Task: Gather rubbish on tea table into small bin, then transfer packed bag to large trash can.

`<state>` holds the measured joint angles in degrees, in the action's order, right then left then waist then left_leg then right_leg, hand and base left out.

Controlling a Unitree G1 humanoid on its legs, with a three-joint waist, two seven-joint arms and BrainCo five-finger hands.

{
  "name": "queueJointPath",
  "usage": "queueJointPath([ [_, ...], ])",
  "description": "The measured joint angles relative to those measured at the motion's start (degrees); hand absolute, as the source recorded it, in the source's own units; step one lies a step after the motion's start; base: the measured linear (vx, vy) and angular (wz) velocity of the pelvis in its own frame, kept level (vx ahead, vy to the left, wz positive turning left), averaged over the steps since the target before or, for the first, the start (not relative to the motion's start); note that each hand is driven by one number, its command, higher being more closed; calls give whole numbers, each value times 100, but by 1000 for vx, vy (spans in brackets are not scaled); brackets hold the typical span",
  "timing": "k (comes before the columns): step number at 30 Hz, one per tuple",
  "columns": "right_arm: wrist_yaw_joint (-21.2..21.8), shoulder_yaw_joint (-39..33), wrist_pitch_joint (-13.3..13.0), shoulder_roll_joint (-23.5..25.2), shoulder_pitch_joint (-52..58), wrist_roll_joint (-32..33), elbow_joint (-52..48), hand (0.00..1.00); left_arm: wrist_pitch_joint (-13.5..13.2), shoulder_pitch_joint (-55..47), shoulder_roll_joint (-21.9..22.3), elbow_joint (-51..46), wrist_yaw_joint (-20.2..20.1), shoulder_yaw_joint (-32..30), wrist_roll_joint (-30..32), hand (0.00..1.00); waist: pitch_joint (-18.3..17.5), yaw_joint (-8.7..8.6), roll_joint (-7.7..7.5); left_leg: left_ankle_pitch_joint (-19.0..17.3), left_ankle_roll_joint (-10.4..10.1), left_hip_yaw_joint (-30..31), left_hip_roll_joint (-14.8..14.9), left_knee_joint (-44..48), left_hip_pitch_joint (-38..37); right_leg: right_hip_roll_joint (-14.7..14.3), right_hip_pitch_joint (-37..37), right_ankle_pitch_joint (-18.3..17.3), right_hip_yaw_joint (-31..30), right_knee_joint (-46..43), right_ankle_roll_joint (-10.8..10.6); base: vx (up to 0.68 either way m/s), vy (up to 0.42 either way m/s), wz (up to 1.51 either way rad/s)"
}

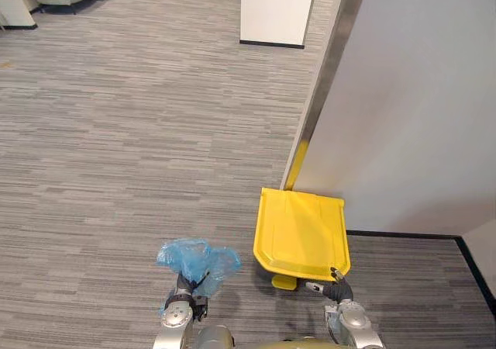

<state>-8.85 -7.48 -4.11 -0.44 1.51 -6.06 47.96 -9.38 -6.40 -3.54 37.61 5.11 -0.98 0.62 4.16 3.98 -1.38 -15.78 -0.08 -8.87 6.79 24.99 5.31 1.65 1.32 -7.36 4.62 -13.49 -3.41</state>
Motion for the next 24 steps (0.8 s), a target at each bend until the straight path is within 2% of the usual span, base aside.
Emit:
queueJointPath([
  [9,2,-109,1,-1,47,107,5,0,0,2,88,16,1,-98,2,100,-69,-1,108,100,-2,-189,-32,-198,-8,0,-10,355,-222,426,-36,-55,31,-14],
  [15,3,-99,4,-13,118,102,6,0,0,-17,115,85,17,-133,4,100,-79,0,127,235,-20,-145,-88,-332,22,33,90,433,-201,492,-29,-100,-23,2],
  [19,3,-89,4,-12,117,97,6,0,1,-42,109,122,20,-161,4,100,-85,11,116,215,-49,-131,-88,-273,133,31,115,479,-196,604,-35,-33,4,1],
  [24,5,-34,5,-6,32,94,5,0,2,-70,92,123,23,-194,5,100,-87,21,131,71,48,-160,-26,28,371,-11,209,584,-260,671,-87,12,41,-7],
])
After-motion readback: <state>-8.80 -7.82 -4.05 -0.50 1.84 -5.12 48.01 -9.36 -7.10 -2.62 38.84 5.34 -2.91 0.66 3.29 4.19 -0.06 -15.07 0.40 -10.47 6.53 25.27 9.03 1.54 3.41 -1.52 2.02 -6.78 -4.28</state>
